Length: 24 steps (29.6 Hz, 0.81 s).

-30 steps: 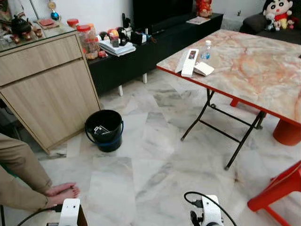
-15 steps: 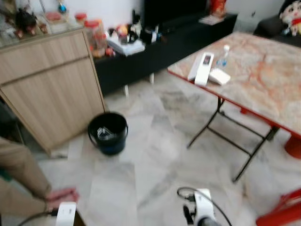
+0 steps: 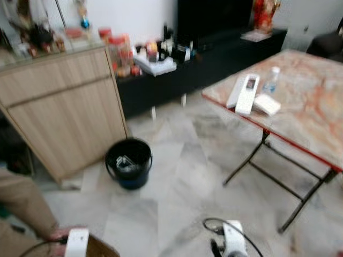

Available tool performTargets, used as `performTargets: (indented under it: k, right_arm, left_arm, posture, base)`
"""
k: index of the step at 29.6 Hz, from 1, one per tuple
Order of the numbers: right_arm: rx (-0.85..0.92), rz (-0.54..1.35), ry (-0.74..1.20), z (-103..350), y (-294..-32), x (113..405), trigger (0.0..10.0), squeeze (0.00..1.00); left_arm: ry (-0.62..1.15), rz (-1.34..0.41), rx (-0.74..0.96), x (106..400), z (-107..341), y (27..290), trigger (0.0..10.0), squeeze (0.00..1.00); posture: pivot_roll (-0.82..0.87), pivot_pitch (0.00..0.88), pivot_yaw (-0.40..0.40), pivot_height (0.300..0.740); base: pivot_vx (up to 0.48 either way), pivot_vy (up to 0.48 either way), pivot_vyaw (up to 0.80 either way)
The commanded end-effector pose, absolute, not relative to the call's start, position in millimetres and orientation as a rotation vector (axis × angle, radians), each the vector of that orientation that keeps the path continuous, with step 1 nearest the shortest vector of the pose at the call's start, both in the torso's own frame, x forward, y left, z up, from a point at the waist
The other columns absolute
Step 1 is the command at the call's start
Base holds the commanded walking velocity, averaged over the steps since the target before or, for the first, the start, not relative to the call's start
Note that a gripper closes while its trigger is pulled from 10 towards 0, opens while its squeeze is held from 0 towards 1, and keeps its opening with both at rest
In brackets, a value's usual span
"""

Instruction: Picking trash to rubbish bin

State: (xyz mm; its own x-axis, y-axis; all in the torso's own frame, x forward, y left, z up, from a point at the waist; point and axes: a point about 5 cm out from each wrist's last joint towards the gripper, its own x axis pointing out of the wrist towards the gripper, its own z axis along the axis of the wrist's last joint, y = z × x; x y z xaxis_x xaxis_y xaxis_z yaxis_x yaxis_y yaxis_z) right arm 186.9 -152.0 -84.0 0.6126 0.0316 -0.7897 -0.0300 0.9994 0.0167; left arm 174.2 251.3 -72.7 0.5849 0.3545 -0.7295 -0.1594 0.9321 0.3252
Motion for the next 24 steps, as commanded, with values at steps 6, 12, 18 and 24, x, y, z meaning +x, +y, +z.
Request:
performTargets:
  k: [6,12,18,24]
  right_arm:
    - [0.005,0.011,0.91,-84.5,-157.9,185.1,10.0,0.0]
    - [-0.002,0.018,0.908,-84.3,-157.4,185.6,10.0,0.0]
    - [-0.016,0.03,0.906,-84.0,-156.9,186.1,10.0,0.0]
    - [-0.002,0.019,0.905,-83.9,-156.9,186.3,10.0,0.0]
  left_arm:
    - [0.896,0.292,0.238,176.2,-72.4,249.0,10.0,0.0]
    - [0.895,0.291,0.239,176.3,-72.3,249.0,10.0,0.0]
    - [0.894,0.291,0.238,176.2,-72.5,248.4,10.0,0.0]
    - [0.895,0.291,0.239,175.9,-72.7,248.3,10.0,0.0]
  posture:
    - [-0.03,0.011,0.024,0.74]
    - [-0.03,0.011,0.025,0.74]
    - [-0.03,0.012,0.022,0.74]
    - [-0.03,0.012,0.022,0.74]
  base:
    - [0.418,0.0,0.43]
    - [0.418,0.0,0.0]
    - [0.419,0.0,0.63]
    - [0.419,0.0,0.41]
